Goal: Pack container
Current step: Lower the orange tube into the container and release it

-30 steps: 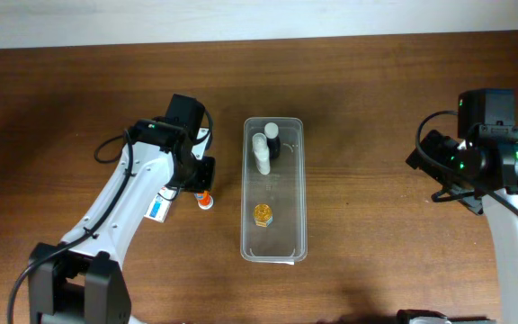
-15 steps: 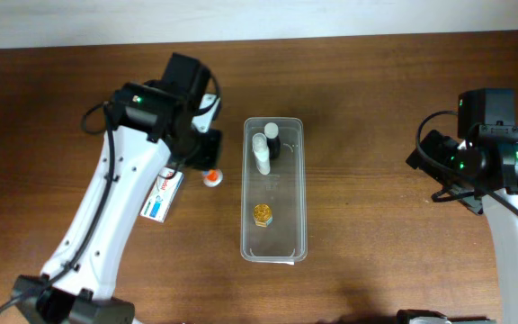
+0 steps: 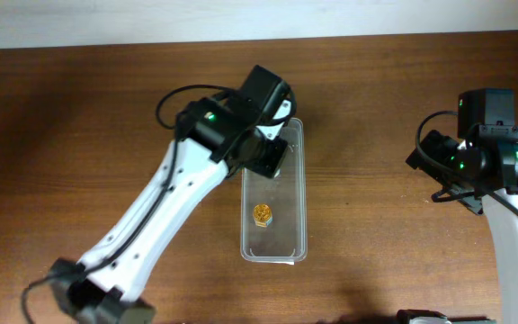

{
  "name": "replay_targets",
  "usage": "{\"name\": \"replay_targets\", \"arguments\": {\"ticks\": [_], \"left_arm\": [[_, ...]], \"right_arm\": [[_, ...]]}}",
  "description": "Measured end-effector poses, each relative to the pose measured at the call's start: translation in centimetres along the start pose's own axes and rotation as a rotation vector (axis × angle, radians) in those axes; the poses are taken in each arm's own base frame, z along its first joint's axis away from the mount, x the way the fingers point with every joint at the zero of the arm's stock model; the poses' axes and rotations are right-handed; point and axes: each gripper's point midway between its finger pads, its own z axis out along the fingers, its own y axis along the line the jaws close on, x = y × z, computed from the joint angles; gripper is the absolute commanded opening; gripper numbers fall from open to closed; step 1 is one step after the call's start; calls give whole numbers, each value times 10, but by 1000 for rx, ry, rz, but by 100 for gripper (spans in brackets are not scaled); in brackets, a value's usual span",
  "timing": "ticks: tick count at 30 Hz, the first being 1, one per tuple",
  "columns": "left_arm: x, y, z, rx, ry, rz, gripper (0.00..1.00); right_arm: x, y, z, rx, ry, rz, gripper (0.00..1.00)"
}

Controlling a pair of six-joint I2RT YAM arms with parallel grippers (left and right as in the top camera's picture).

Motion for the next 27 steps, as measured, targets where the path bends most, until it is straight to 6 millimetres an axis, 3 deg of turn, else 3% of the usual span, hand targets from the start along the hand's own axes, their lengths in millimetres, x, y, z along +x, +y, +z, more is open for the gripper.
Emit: {"name": "replay_targets", "arguments": {"ticks": [5,9,19,27], "left_arm": [[-2,1,46,-7,69,0,15],[0,2,69,-10,111,5,15],[-21,0,92,-3,47,45,14],[-24,0,118,-4,58,58,15]], "right_arm": [[0,0,0,0,0,0,98],[0,0,0,0,0,0,98],[0,0,0,0,0,0,98],[0,0,0,0,0,0,98]]}}
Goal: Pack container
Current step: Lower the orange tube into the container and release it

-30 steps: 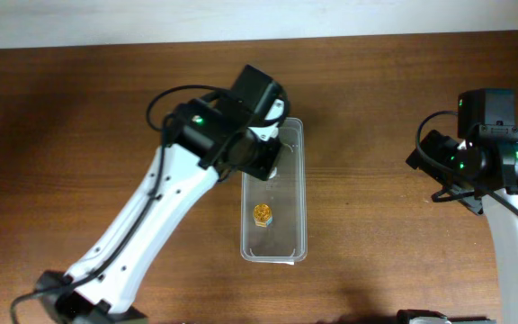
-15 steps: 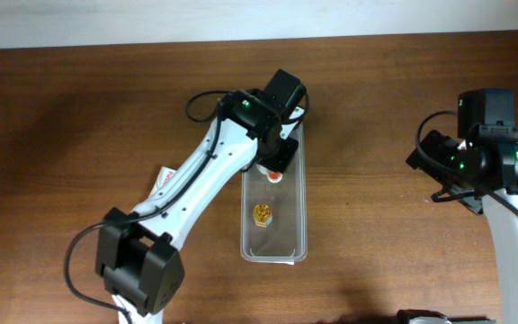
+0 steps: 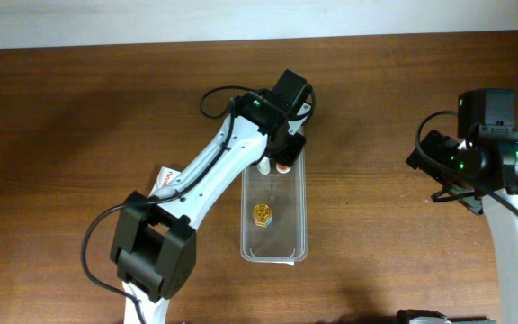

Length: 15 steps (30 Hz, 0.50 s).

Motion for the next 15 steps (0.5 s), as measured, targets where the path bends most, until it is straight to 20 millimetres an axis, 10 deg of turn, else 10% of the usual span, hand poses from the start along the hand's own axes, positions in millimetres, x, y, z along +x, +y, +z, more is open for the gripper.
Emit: {"name": "replay_targets", "arguments": {"ticks": [10,15], "left_arm": [[-15,0,10,2,-51,14,16],[-19,0,12,2,-64,25,40]], "right_arm": [[0,0,0,0,0,0,98],[0,0,0,0,0,0,98]]}}
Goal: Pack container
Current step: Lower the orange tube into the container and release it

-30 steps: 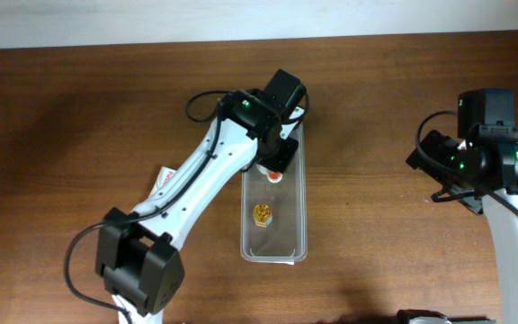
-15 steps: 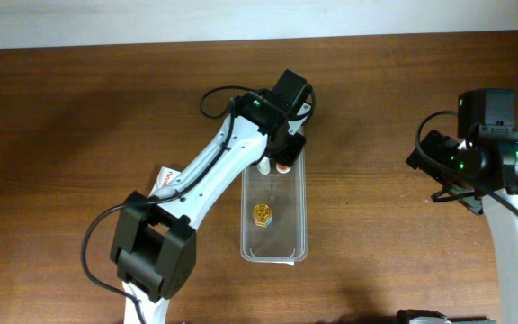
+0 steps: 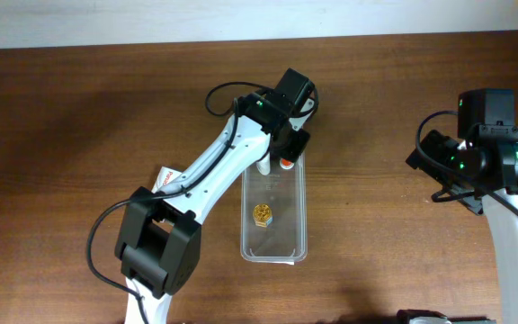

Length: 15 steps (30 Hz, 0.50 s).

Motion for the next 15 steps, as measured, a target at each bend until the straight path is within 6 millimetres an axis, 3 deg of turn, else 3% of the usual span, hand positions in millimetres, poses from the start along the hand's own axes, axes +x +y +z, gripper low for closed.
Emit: {"name": "replay_targets", "arguments": {"ticks": [9,15], "left_arm": [[5,1,10,-1,27,3,50],[2,0,-8,-2,50,2,54]], "right_arm": [[0,0,0,0,0,0,98],[0,0,0,0,0,0,98]]}}
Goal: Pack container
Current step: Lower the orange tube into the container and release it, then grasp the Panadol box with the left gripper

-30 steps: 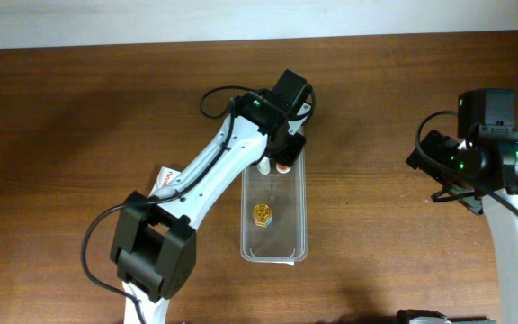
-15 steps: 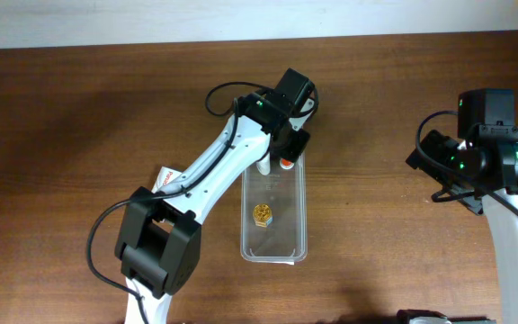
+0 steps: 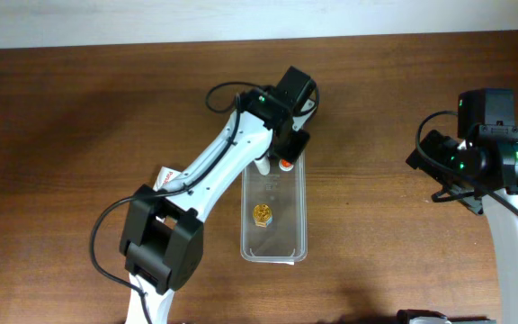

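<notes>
A clear plastic container (image 3: 288, 236) lies lengthwise in the middle of the table, with a small gold object (image 3: 263, 214) inside it. My left gripper (image 3: 275, 165) hangs over the container's far end. It appears shut on a small white item with a red cap (image 3: 283, 166), which points down into the container. My right gripper (image 3: 428, 155) is parked far to the right, dark and seen from above, so its jaws do not show.
A white packet with red print (image 3: 163, 177) peeks out from under the left arm, left of the container. The left arm stretches diagonally from the bottom left across the table. The right arm (image 3: 511, 216) stands along the right edge.
The left gripper and the red-capped item have shifted very slightly at the container's far end. The right arm has not moved.
At first the left gripper hung over the container's far end, with the arm bent and hiding what it held. Later the arm was stretched out, and the red-capped item showed at the far end. It has stayed there since, and the gold object has not moved.
</notes>
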{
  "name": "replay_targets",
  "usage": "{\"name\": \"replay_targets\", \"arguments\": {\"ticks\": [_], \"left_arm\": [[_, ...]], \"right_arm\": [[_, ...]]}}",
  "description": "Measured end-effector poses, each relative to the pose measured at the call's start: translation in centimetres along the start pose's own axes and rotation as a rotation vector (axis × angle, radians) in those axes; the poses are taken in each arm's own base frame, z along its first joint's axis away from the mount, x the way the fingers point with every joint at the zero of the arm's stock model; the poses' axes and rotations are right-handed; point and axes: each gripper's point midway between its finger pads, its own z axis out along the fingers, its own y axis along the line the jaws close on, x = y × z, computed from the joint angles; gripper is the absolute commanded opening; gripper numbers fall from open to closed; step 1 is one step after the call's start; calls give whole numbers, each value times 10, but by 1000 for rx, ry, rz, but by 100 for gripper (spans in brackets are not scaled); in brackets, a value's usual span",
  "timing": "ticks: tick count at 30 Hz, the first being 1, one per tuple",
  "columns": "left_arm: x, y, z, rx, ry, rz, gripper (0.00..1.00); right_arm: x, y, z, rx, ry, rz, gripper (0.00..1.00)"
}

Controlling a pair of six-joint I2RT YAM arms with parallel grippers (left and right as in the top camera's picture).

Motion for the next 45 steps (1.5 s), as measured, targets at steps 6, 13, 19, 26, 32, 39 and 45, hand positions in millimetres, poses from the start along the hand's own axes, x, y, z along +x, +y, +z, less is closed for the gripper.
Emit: {"name": "replay_targets", "arguments": {"ticks": [6,13,19,26,32,39,45], "left_arm": [[-22,-1,-34,1,-59,2,58],[-16,0,-56,0,-24,-2,59],[15,31,-62,-22,102,-79,59],[44,127,-72,-78,153,-320,79],[78,194,-81,-96,185,-510,84],[149,193,-36,-37,401,-598,84],[190,187,-3,-72,510,-586,87]], "right_arm": [[0,0,0,0,0,0,98],[0,0,0,0,0,0,98],[0,0,0,0,0,0,98],[0,0,0,0,0,0,98],[0,0,0,0,0,0,98],[0,0,0,0,0,0,98],[0,0,0,0,0,0,98]]}}
